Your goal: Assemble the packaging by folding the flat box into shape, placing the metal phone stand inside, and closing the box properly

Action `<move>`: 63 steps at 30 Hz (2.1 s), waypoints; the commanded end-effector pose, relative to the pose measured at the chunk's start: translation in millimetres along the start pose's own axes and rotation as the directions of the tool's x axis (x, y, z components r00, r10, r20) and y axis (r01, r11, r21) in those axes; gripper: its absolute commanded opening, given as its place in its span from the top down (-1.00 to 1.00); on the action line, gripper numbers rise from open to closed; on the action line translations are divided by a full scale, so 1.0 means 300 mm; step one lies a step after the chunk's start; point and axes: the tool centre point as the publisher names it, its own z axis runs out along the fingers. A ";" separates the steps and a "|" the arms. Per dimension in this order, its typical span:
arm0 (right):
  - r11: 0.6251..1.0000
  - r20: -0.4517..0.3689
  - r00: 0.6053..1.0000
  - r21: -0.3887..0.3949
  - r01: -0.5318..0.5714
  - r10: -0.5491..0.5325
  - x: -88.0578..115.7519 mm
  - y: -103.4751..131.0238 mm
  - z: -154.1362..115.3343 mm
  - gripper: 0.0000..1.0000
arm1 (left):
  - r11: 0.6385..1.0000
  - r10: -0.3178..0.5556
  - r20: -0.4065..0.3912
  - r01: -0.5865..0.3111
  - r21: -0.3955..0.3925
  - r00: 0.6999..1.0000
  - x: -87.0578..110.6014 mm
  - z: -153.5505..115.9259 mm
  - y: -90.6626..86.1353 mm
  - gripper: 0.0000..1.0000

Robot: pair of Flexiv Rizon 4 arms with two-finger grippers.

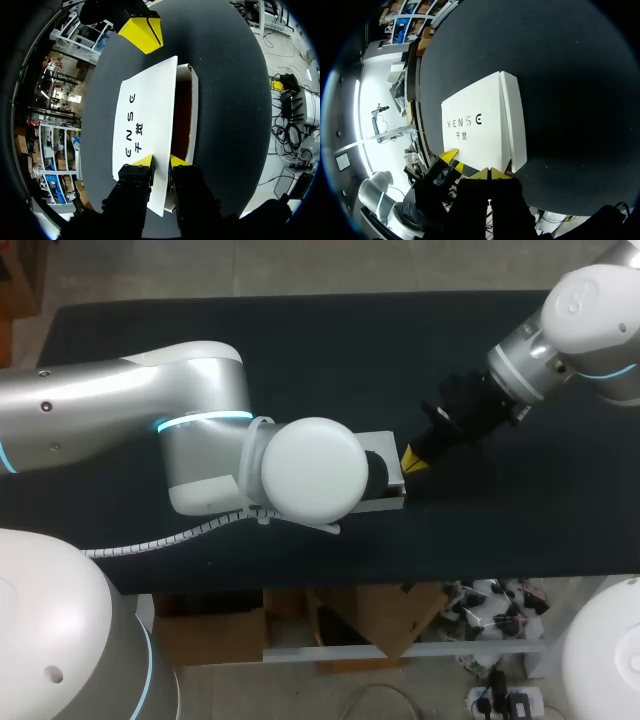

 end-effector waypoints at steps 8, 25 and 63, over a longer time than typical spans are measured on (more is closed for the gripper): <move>1.000 0.019 1.000 0.006 0.014 -0.014 0.021 -0.018 0.045 1.00 | 1.000 -0.005 0.006 0.005 -0.010 1.000 0.006 0.014 -0.004 0.60; 1.000 0.036 0.999 0.016 -0.007 0.006 -0.006 -0.004 0.068 1.00 | 1.000 -0.009 0.010 0.009 -0.009 1.000 0.002 0.008 0.002 0.56; 1.000 0.040 0.999 0.025 -0.005 0.004 0.008 -0.015 0.104 1.00 | 1.000 -0.014 0.015 0.014 -0.009 1.000 -0.001 -0.011 0.013 0.54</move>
